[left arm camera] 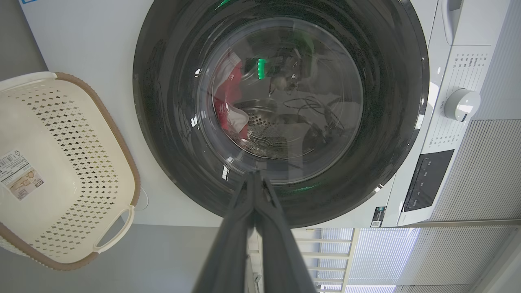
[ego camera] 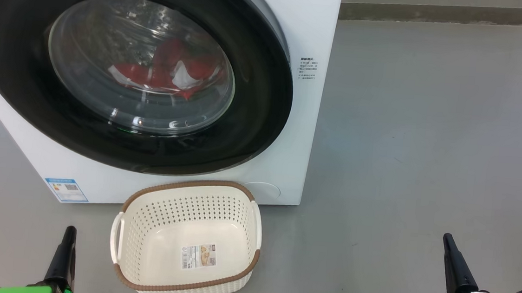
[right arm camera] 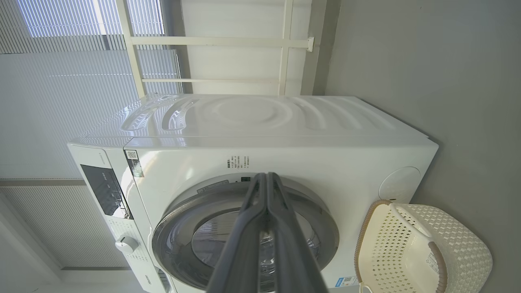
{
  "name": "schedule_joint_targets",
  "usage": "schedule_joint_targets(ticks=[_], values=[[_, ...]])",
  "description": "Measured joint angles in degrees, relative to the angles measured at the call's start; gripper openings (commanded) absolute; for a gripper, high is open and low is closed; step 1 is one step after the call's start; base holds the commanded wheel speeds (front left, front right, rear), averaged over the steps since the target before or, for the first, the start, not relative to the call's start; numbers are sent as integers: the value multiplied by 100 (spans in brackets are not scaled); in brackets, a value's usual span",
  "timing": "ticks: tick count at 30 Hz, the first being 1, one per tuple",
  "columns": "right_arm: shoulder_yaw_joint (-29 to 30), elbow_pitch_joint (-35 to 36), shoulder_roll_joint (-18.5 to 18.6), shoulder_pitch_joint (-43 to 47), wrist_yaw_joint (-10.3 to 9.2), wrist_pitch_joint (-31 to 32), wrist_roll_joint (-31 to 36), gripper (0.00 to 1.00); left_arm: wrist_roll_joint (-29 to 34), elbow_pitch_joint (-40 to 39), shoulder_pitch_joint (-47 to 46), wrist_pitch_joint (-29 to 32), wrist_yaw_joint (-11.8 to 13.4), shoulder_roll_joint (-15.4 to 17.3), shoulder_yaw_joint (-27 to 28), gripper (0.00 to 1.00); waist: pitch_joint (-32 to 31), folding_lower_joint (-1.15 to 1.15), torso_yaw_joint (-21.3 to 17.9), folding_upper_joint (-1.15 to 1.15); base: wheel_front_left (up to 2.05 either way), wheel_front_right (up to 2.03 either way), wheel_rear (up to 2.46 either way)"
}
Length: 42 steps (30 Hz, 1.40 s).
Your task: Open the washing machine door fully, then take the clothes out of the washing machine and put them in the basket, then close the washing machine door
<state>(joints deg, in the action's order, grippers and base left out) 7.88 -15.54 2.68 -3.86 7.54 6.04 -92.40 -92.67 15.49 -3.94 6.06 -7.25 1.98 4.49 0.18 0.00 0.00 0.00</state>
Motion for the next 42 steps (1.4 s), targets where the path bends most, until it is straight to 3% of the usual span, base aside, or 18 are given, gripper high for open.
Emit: schedule_joint_targets(ticks=[6, 7, 13, 25, 42], values=[[0, 0, -1, 0, 0, 0, 0, 0, 0, 0, 0, 0, 0, -1, 0, 0, 0, 0, 0, 0, 0, 0, 0], [1, -27, -3, 7, 1, -5, -1, 100, -2, 29, 8, -1, 0, -9, -7, 100, 0, 0, 0, 0, 0, 0, 0], [2, -377, -94, 227, 1, -8, -1, 100, -2, 344, 263, -2, 0, -142, -58, 100, 1, 0, -1, 0, 0, 0, 0], [-125, -324, -75, 294, 1, -172, 105, 100, 237, 259, 344, -178, 0, -178, -115, 100, 7, 1, 7, 0, 0, 0, 0], [-522, -219, 202, 290, 1, -449, 867, 100, 1650, 38, 344, -463, 0, -149, -263, 100, 43, 1, 22, 0, 0, 0, 0]])
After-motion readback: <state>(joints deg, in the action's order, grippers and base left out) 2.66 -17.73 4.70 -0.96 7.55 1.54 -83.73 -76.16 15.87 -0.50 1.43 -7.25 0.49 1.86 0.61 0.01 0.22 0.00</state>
